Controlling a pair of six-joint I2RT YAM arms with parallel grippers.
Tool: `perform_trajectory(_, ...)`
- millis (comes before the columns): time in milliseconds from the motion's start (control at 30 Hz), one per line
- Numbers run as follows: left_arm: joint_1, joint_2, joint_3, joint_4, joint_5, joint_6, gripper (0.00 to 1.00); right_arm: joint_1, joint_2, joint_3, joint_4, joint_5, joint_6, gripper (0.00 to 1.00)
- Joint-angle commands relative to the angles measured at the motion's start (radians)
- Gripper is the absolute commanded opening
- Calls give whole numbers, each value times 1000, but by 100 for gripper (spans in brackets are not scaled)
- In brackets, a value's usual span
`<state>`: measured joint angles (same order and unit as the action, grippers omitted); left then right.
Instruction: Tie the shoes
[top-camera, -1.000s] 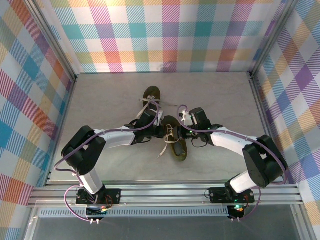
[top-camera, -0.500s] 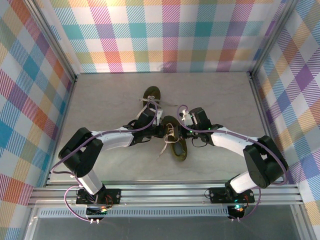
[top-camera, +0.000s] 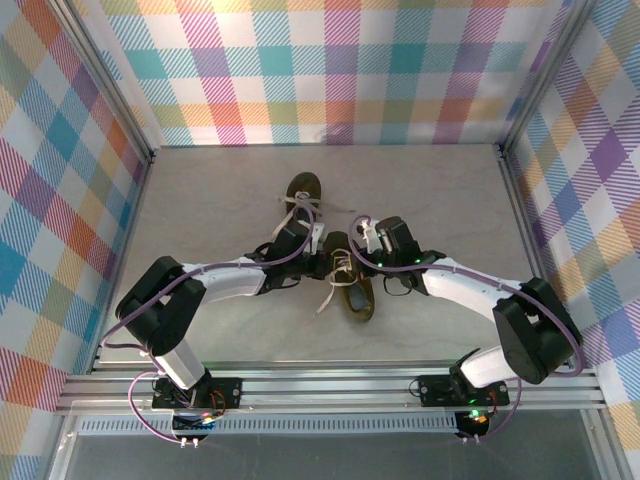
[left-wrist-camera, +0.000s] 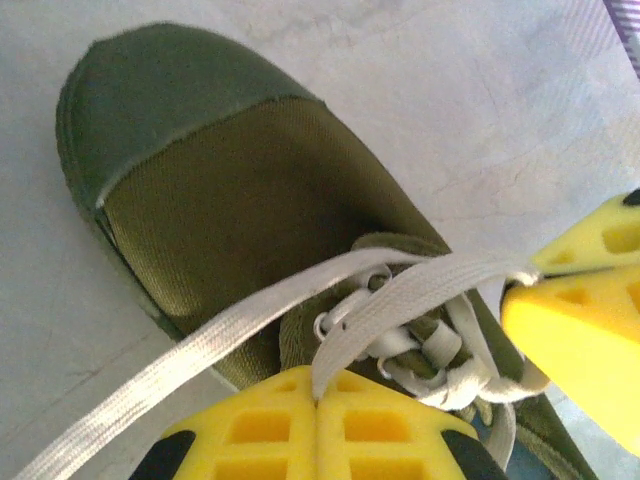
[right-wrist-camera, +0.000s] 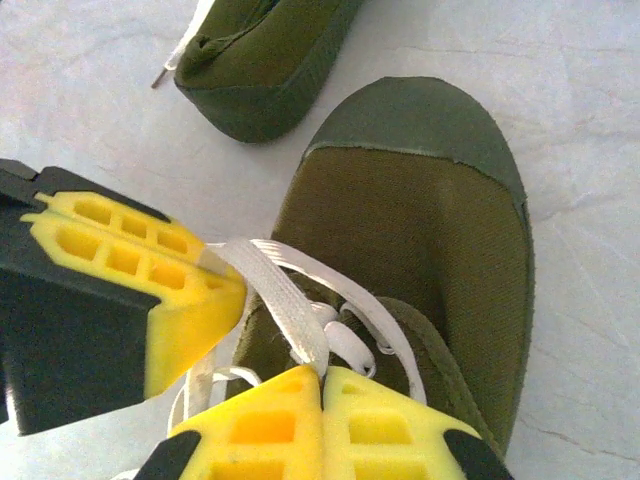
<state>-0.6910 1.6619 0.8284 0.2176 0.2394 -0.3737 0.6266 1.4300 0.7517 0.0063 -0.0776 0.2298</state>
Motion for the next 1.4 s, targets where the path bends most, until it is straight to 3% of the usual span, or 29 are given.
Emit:
perform_trajectory(0, 4, -38, -28, 34, 47, 19, 0, 26, -1, 30, 2, 120, -97, 0)
perform_trajectory(100, 2, -57, -47, 45, 62, 23, 4, 32, 6, 29, 15, 163, -135, 0)
perform_trajectory(200, 3, -102, -68, 36, 17, 19, 25, 41, -2, 7, 56, 172, -183, 0)
perform_trajectory(300, 2, -163, -94, -10, -57, 21, 38, 41, -7, 4, 60, 164, -191, 0)
perform_trajectory(533, -34, -297, -192, -129, -133, 18, 47, 41, -6, 0, 82, 138, -172, 0)
perform_trajectory(933, -221, -225, -176, -253, -268, 12, 46, 41, -10, -2, 74, 132, -158, 0)
perform_trajectory(1367, -338, -77, -96, -355, -403, -2, 37, 41, -14, -8, 75, 137, -153, 0)
